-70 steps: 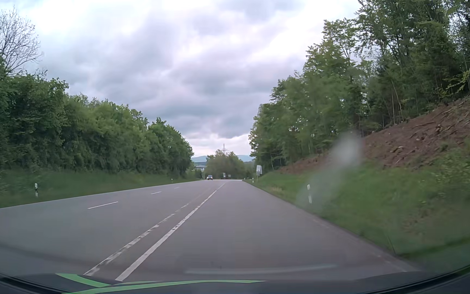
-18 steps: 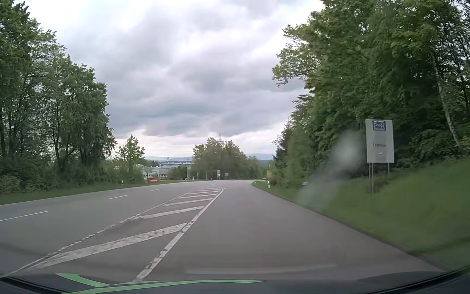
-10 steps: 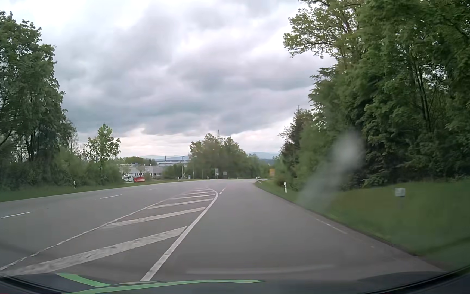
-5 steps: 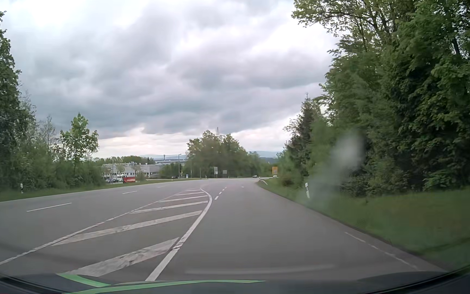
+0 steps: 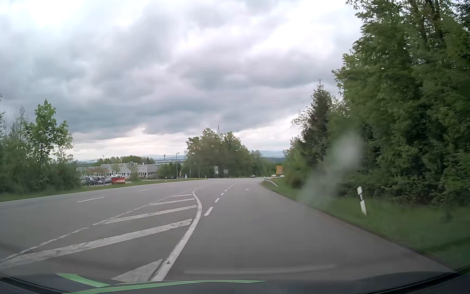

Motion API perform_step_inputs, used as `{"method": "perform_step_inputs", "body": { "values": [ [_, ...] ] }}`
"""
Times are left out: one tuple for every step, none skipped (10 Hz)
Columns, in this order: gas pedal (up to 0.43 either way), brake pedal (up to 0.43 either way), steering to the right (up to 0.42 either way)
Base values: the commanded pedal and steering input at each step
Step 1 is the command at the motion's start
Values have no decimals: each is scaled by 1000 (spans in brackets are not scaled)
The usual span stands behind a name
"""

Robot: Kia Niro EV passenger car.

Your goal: Follow the waypoints while adhering to traffic rules and regulations

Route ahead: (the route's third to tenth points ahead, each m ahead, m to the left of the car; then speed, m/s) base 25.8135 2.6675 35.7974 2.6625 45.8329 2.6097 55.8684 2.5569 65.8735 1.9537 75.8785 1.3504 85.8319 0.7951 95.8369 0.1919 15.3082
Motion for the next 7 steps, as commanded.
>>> {"method": "perform_step_inputs", "body": {
  "values": [
    [0,0,-8],
    [0,0,-9],
    [0,0,-11],
    [0,0,-10],
    [0,6,-11],
    [0,24,-11],
    [0,43,-10]
  ]
}}
